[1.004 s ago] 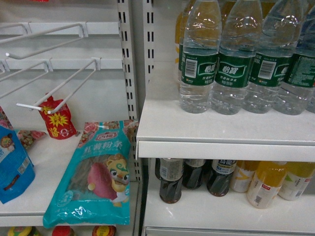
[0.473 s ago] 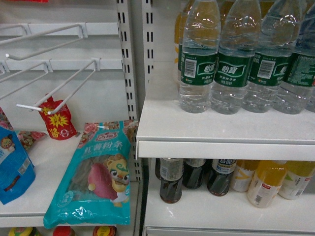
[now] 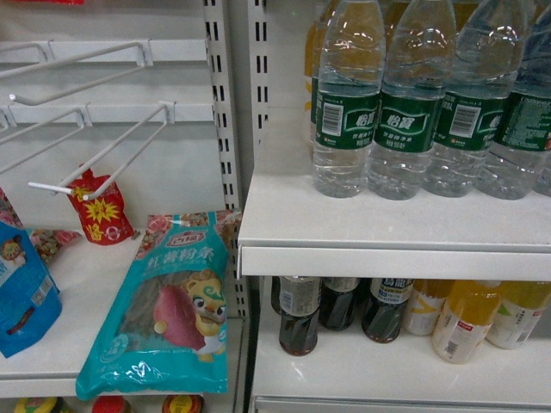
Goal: Move water from second to third shelf
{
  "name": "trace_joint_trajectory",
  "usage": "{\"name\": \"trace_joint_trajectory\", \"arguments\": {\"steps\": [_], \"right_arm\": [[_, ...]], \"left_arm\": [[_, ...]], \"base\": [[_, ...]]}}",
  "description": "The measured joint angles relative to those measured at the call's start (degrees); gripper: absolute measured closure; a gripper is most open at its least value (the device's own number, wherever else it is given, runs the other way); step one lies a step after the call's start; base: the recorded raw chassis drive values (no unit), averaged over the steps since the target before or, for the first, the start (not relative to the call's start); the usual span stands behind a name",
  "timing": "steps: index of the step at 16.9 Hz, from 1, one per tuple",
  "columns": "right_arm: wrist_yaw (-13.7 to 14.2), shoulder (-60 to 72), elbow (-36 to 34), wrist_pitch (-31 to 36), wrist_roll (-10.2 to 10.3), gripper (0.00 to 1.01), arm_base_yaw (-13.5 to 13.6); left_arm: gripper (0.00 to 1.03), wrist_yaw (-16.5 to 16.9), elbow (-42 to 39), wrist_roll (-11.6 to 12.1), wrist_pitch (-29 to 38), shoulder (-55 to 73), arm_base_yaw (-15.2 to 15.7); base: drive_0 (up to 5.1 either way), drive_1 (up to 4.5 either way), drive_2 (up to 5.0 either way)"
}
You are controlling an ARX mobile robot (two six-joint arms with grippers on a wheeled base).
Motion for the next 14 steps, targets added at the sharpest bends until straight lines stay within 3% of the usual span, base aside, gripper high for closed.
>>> {"name": "trace_joint_trajectory", "arguments": {"steps": [5,7,10,14], "right_arm": [[1.7,20.35,5.27,17.64,-4.9,0.58,0.07],[2.08,27.02,7.17,24.24,-5.79,0.58,-0.66],[2.54,34.97,10.21,29.33,-5.64,0.58,-1.57],[3.19,40.7,14.67,28.17,-2.43,0.58,-1.53]], "left_arm": [[0.05,0.02,0.0,0.0,0.0,0.0,0.0],[0.05,0.02,0.0,0.0,0.0,0.0,0.0],[0.05,0.0,-0.02,0.0,0.0,0.0,0.0],[0.05,0.02,0.0,0.0,0.0,0.0,0.0]], "base": [[0.0,0.0,0.0],[0.0,0.0,0.0],[0.0,0.0,0.0],[0.0,0.0,0.0]]}}
